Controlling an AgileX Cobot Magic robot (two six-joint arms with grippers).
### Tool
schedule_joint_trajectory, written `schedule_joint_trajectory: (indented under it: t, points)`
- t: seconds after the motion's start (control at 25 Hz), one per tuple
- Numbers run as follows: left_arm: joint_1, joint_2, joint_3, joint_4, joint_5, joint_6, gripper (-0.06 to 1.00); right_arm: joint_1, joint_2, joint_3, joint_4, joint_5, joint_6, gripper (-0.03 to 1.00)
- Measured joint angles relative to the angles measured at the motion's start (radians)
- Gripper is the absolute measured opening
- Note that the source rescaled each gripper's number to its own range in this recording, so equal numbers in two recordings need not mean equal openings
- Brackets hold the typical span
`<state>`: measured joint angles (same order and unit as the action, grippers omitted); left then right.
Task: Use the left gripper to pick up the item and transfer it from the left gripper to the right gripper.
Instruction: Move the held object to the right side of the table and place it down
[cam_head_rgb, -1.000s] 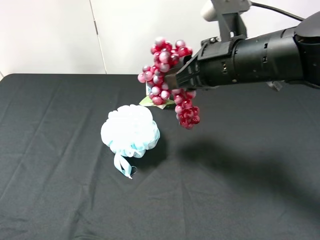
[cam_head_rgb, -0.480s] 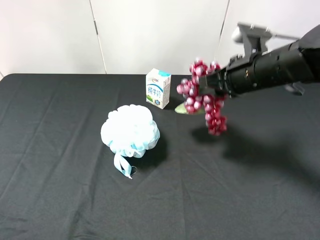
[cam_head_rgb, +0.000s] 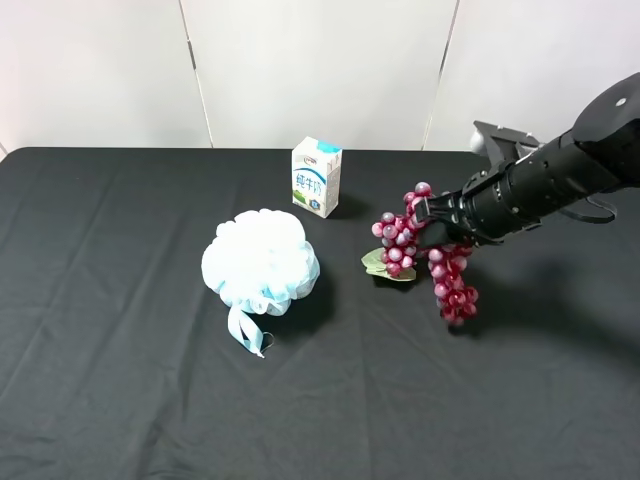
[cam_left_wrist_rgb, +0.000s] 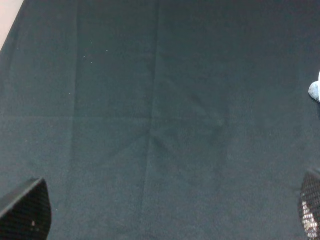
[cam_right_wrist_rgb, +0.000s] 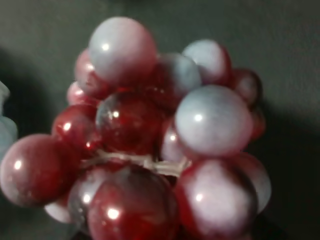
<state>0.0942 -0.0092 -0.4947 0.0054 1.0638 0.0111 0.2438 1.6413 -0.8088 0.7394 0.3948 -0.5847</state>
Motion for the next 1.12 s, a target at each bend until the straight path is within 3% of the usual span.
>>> schedule_joint_trajectory:
  t: [0.32, 0.72, 0.76, 0.84, 0.92, 1.0, 1.12]
  points:
    - [0.000, 0.000, 0.000, 0.000, 0.000, 0.000, 0.98, 0.000, 0.057, 0.000, -0.119, 0.094, 0.119, 0.03]
    - [0.000, 0.000, 0.000, 0.000, 0.000, 0.000, 0.98, 0.000, 0.063, 0.000, -0.134, 0.142, 0.122, 0.03]
    - [0.000, 0.000, 0.000, 0.000, 0.000, 0.000, 0.98, 0.000, 0.063, 0.000, -0.134, 0.142, 0.122, 0.11]
    - [0.000, 0.000, 0.000, 0.000, 0.000, 0.000, 0.98, 0.000, 0.063, 0.000, -0.134, 0.141, 0.126, 0.59]
    - [0.000, 0.000, 0.000, 0.000, 0.000, 0.000, 0.98, 0.000, 0.063, 0.000, -0.134, 0.139, 0.140, 0.84]
    - [0.000, 0.000, 0.000, 0.000, 0.000, 0.000, 0.98, 0.000, 0.063, 0.000, -0.137, 0.136, 0.148, 0.95]
    - [0.000, 0.000, 0.000, 0.000, -0.001, 0.000, 0.98, 0.000, 0.063, 0.000, -0.138, 0.135, 0.149, 0.99]
